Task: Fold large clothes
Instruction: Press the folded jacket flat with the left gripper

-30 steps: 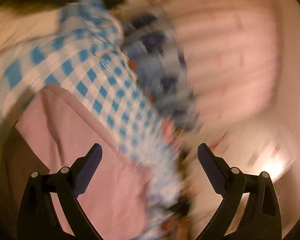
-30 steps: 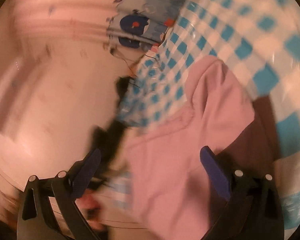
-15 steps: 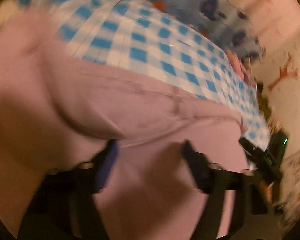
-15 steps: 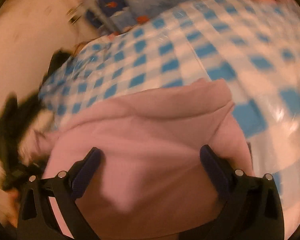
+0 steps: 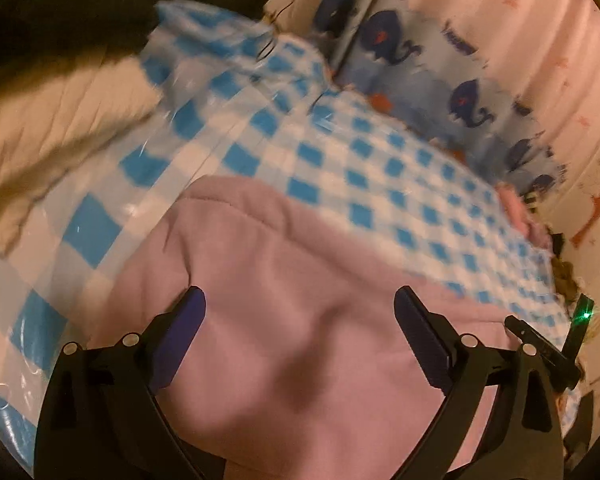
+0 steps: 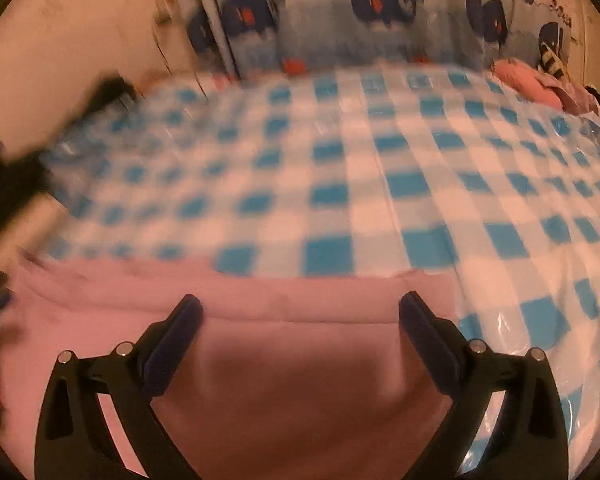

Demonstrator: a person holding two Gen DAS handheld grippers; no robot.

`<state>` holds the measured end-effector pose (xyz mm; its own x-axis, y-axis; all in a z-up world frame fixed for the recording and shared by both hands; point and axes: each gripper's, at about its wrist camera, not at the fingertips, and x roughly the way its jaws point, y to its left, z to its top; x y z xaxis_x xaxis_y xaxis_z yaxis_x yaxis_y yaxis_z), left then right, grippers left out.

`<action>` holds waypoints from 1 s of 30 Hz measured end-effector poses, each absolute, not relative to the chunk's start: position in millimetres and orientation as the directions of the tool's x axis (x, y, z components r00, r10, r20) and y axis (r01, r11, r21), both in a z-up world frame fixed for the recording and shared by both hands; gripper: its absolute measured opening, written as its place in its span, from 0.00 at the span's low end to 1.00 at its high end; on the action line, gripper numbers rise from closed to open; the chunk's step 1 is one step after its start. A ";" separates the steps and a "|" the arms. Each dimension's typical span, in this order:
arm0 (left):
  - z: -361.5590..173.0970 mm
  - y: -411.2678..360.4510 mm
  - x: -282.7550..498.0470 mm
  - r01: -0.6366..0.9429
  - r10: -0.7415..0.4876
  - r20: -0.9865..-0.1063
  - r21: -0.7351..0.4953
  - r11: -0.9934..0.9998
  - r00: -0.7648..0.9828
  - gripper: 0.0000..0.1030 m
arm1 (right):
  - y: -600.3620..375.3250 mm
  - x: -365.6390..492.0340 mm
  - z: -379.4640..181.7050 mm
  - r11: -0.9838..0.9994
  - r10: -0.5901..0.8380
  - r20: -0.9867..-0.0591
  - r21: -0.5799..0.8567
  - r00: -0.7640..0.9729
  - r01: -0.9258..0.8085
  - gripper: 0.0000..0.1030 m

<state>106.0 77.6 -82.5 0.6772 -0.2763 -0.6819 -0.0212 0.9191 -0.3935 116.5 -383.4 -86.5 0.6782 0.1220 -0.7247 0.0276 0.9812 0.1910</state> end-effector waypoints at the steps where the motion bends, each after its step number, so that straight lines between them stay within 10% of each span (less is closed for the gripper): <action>1: -98.0 77.4 110.4 -0.025 -0.278 -0.696 -0.391 0.920 0.662 0.89 | -388.2 122.6 -100.9 0.972 0.155 -0.745 0.233 0.649 0.035 0.93; 17: -81.9 111.1 45.7 -0.030 -0.256 -0.685 -0.376 0.926 0.682 0.90 | -408.6 39.9 -57.7 0.950 0.205 -0.663 0.313 0.720 0.018 0.93; 22: -147.3 124.7 55.6 -0.097 -0.299 -0.743 -0.438 0.894 0.599 0.93 | -440.3 41.6 -143.0 0.873 0.316 -0.729 0.474 0.607 0.115 0.94; 30: -86.3 158.7 -11.9 -0.077 -0.364 -0.650 -0.546 0.834 0.667 0.93 | -438.4 0.9 -82.9 0.905 0.240 -0.685 0.415 0.688 0.097 0.94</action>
<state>-11.9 158.7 -86.3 0.6672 -0.3638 -0.6500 -0.0771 0.8342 -0.5460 0.9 -438.4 -82.9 0.6880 0.2403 -0.6848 0.0971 0.9046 0.4150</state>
